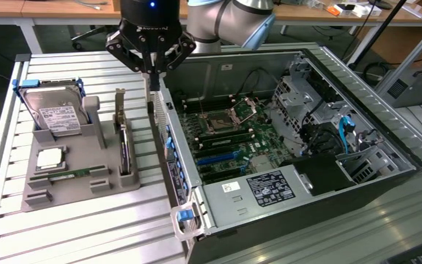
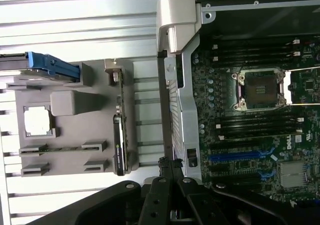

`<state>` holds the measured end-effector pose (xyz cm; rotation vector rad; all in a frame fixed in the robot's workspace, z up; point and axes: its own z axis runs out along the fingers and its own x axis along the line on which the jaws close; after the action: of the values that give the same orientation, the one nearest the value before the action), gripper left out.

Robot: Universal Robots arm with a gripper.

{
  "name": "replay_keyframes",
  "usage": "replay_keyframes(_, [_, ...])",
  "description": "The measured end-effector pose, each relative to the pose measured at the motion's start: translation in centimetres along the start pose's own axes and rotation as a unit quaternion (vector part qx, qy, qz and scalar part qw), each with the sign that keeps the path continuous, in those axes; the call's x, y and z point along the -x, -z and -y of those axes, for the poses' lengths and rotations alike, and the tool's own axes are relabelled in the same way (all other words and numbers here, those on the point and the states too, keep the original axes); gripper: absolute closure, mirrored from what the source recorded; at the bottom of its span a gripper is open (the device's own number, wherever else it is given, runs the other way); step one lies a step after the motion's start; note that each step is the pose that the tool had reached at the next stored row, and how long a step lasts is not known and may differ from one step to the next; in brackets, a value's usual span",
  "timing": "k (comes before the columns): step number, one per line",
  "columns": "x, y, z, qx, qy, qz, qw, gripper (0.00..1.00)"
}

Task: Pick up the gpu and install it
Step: 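Reach for the gpu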

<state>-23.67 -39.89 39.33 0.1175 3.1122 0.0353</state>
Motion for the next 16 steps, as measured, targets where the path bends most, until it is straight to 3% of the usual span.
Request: replay_keyframes(16, [-0.92,0.03,0.07,-0.0004,0.000,0.0000,1.0000,0.89])
